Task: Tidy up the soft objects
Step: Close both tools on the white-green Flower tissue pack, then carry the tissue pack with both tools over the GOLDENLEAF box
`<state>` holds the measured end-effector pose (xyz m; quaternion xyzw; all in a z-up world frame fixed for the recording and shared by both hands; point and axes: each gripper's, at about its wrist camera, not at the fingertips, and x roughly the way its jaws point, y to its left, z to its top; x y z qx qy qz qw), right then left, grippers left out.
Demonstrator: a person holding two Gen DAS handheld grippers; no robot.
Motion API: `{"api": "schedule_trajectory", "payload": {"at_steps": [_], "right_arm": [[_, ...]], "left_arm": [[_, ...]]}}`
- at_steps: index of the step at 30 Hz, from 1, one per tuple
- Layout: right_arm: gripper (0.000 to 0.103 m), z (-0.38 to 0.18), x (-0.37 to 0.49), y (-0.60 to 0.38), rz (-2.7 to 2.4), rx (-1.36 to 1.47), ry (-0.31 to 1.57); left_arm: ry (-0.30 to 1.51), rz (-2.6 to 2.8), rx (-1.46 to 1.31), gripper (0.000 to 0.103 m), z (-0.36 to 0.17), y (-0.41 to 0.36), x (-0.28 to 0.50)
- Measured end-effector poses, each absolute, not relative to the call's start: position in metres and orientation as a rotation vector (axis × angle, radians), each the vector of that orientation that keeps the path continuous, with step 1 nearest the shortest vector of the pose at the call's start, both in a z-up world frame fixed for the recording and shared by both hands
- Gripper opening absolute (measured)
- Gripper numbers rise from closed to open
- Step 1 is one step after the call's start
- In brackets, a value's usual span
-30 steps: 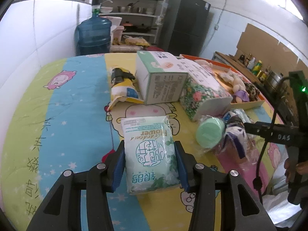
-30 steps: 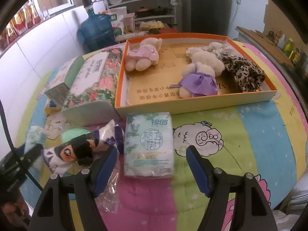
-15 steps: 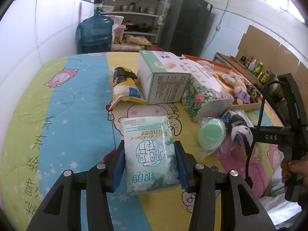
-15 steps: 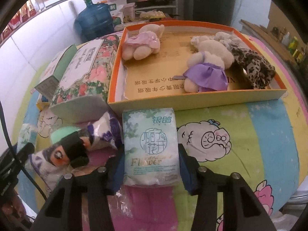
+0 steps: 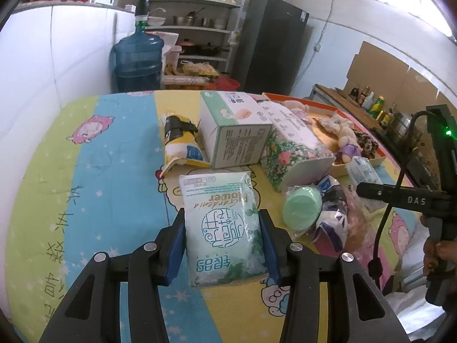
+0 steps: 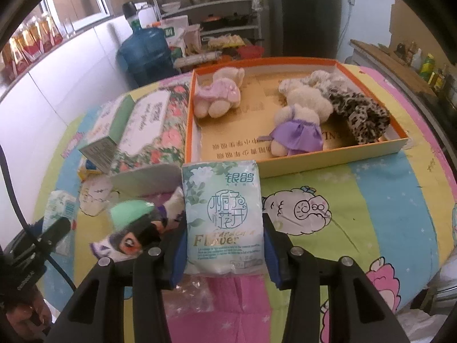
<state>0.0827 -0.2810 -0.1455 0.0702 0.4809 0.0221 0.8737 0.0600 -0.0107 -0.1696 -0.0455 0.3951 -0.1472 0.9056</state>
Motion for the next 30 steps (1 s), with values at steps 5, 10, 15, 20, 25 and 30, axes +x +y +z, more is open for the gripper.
{"api": "schedule_trajectory", "payload": {"at_steps": [5,10,15,20,25,30], "right_arm": [[0.046,-0.129,0.074,-0.282,0.046,0.169,0.97],[0.046,-0.113,0.064,-0.281,0.044,0.19,0.93],[0.046,-0.097,0.055,-0.284,0.038,0.197,0.886],[0.046,-0.084,0.051,-0.292,0.026,0.209,0.851],[0.046,-0.076,0.046,-0.304,0.009,0.226,0.832],[0.046,-0.072,0.04,-0.318,-0.014,0.245,0.821]], "left_arm": [[0.789,-0.322,-0.09,0.049,-0.157,-0.013,0.057],[0.768,-0.357,-0.08,0.049,-0.144,-0.021,0.053],[0.744,-0.395,-0.069,0.049,-0.131,-0.034,0.051],[0.722,-0.433,-0.066,0.049,-0.117,-0.048,0.049],[0.701,-0.481,-0.05,0.049,-0.102,-0.07,0.052],[0.694,-0.523,-0.026,0.049,-0.094,-0.093,0.053]]}}
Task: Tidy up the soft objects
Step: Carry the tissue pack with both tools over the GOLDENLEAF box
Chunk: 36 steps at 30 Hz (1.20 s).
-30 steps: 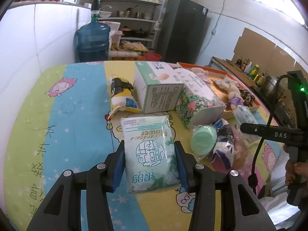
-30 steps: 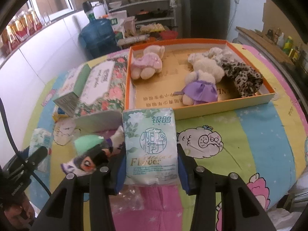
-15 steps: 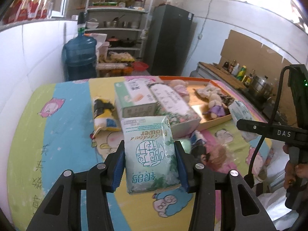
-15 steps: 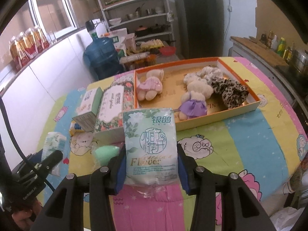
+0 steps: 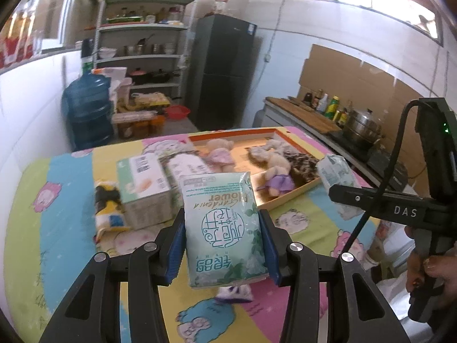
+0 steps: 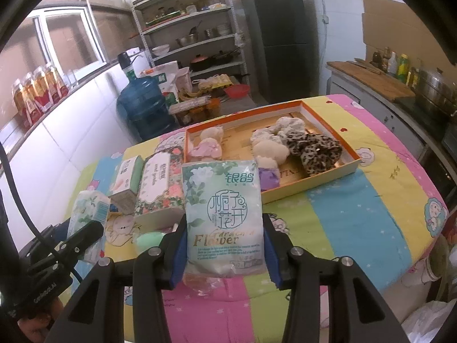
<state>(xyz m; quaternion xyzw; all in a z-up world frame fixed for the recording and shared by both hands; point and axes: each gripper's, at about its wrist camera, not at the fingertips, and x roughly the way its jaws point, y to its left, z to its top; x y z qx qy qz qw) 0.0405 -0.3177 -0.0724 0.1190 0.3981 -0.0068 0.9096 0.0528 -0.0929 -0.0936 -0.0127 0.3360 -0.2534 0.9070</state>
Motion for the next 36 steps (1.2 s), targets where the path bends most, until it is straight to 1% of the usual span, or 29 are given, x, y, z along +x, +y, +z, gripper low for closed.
{"api": "schedule_trajectory", "payload": {"at_steps": [17,36], "right_arm": [[0.046,-0.063,0.044,-0.377,-0.077,0.293,0.785],[0.046,-0.065,0.103,-0.438,-0.039,0.303,0.776]], "left_arm": [[0.699,-0.575,0.03,0.049,-0.081,-0.17,0.077],[0.717,-0.532,0.018,0.049,-0.08,-0.232,0.135]]}}
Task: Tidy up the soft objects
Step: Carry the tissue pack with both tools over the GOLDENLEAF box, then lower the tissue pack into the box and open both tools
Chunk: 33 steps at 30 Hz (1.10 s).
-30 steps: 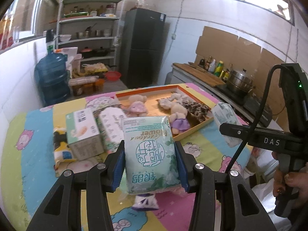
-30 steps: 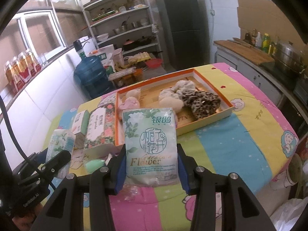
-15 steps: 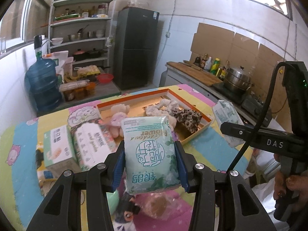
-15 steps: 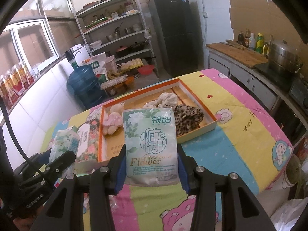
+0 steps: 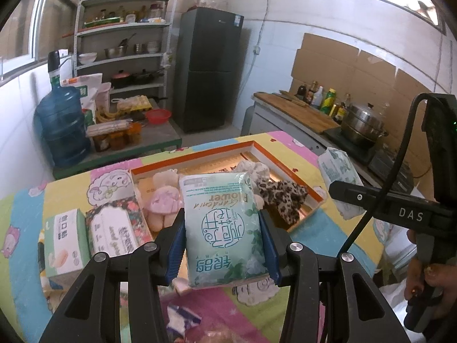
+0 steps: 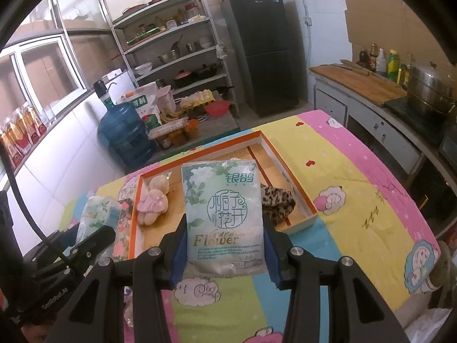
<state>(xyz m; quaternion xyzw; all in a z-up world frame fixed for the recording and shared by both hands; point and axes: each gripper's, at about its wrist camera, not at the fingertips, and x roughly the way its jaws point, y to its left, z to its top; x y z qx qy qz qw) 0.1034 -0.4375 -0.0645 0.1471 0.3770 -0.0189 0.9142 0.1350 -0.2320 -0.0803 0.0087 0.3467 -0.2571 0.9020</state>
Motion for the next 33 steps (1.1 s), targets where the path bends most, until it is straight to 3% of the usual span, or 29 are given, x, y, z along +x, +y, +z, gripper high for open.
{"api": "schedule_trajectory", "payload": {"at_steps": [33], "right_arm": [[0.046,-0.112,0.243,-0.474,0.155,0.263,0.869]], "left_arm": [[0.839,-0.362,-0.026,0.049,-0.12,-0.292,0.236]]}}
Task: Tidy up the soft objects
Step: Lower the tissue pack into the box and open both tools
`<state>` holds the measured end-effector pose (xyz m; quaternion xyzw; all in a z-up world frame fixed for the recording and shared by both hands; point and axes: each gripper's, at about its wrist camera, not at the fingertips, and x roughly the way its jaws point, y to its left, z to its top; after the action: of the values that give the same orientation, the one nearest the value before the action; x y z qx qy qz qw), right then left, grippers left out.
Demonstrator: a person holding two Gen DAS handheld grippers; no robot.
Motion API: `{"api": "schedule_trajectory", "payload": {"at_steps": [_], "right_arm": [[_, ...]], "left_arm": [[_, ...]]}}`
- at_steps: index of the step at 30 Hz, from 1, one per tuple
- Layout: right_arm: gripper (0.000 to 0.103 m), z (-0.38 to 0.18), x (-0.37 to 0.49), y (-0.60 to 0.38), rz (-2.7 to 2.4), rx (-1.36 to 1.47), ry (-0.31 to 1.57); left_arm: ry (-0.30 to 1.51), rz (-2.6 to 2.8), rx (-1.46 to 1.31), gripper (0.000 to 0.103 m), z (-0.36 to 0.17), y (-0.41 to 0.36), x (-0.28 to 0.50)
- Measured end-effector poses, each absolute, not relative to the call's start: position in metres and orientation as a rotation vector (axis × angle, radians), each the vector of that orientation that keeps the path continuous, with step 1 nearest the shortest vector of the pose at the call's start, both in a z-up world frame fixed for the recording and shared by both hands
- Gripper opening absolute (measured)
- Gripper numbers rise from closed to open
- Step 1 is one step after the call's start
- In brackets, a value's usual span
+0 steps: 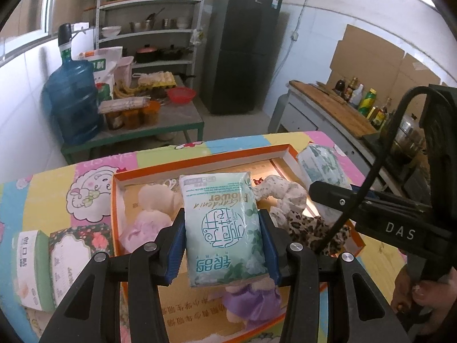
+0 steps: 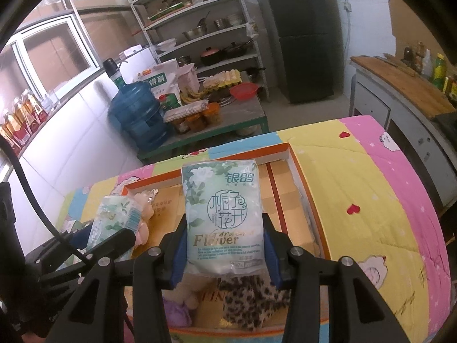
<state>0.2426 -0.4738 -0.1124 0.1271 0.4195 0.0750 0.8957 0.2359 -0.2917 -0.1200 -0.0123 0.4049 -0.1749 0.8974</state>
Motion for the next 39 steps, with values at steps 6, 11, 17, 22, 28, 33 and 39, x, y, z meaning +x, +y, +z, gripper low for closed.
{"api": "schedule_trajectory", "payload": {"at_steps": [6,11,17,22,28,33,39], "right_arm": [[0.046,-0.118,0.26,-0.475,0.16,0.246,0.887],[0.046,-0.122,0.275,-0.478,0.156,0.237,0.904],[0.046,-0.131,0.288,-0.479,0.154,0.226,0.93],[0.046,-0.139,0.295,-0.478,0.158,0.226,0.951],[0.046,-0.148,0.303,-0.477,0.154,0.224,0.977],[0.046,-0.159,0.307,-0.477,0.143,0.219,1.008],[0.048,-0.169,0.308,-0.475,0.14,0.214,1.024]], "left_arm": [[0.854,-0.355,-0.029,0.049,-0.126,-0.298,0.248],[0.871,-0.35,-0.04,0.049,-0.131,-0.301,0.26],[0.91,-0.341,-0.043,0.049,-0.142,-0.305,0.271],[0.922,-0.332,-0.034,0.049,-0.146,-0.307,0.275],[0.946,-0.331,-0.028,0.049,-0.154,-0.31,0.281],[0.976,-0.329,-0.03,0.049,-0.164,-0.311,0.288],[1.005,-0.331,-0.036,0.049,-0.174,-0.313,0.291]]}}
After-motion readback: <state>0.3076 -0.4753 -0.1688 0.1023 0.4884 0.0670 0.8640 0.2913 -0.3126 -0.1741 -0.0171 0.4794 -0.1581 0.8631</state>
